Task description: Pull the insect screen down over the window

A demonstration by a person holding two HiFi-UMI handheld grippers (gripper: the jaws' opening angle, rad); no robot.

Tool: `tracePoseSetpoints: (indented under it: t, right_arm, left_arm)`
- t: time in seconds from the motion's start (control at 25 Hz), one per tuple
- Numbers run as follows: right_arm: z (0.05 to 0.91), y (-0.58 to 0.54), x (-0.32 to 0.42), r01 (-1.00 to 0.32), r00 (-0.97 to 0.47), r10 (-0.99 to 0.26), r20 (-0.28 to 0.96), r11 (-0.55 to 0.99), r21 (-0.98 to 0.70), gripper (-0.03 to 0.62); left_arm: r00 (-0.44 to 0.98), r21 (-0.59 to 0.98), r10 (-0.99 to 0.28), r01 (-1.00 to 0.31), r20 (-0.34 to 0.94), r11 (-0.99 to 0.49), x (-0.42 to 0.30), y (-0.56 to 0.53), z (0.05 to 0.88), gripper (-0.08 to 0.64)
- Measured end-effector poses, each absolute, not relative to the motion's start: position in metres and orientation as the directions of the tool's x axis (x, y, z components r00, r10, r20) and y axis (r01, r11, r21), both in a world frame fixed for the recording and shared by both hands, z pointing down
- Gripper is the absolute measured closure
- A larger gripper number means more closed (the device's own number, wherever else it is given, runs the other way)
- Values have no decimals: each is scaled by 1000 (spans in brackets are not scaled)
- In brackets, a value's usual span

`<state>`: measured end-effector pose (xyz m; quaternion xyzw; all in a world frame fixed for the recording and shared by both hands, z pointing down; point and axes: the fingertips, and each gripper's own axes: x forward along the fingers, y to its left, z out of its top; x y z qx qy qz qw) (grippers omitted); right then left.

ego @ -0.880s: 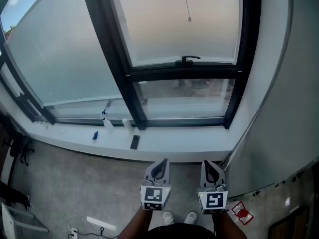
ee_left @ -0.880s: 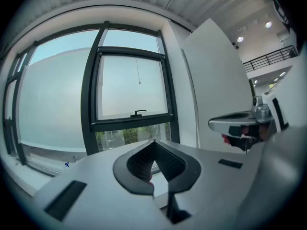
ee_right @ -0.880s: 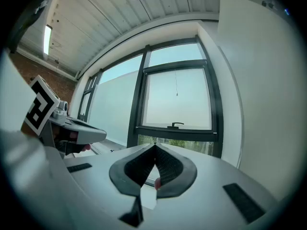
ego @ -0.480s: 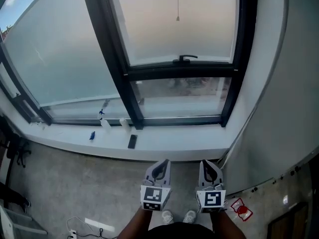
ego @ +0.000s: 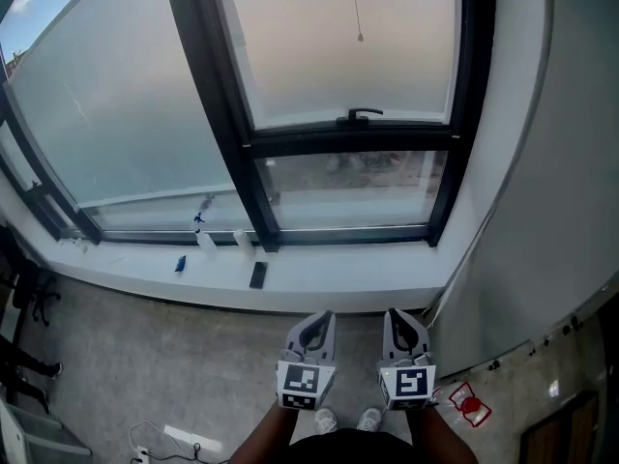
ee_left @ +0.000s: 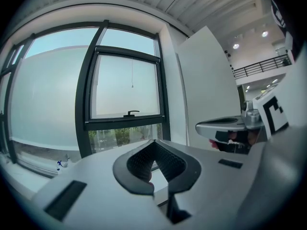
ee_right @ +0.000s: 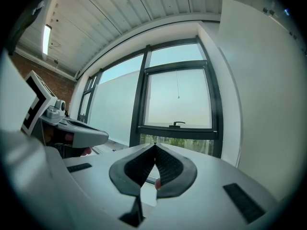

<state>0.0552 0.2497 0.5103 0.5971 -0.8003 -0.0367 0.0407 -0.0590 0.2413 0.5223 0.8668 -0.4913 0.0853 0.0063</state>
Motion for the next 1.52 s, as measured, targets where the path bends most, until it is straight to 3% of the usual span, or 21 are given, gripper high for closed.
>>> tracePoseSetpoints:
  t: [0.8, 1.52]
  right_arm:
    - [509, 255, 48, -948, -295, -955, 26, 296, 117, 589]
    - [522, 240, 73, -944, -312, -949, 45, 315, 101, 589]
  left_arm:
    - [456, -55, -875, -881, 163, -469, -79, 247, 524, 560]
    - [424, -68, -885, -894, 192, -443, -54, 234, 534, 560]
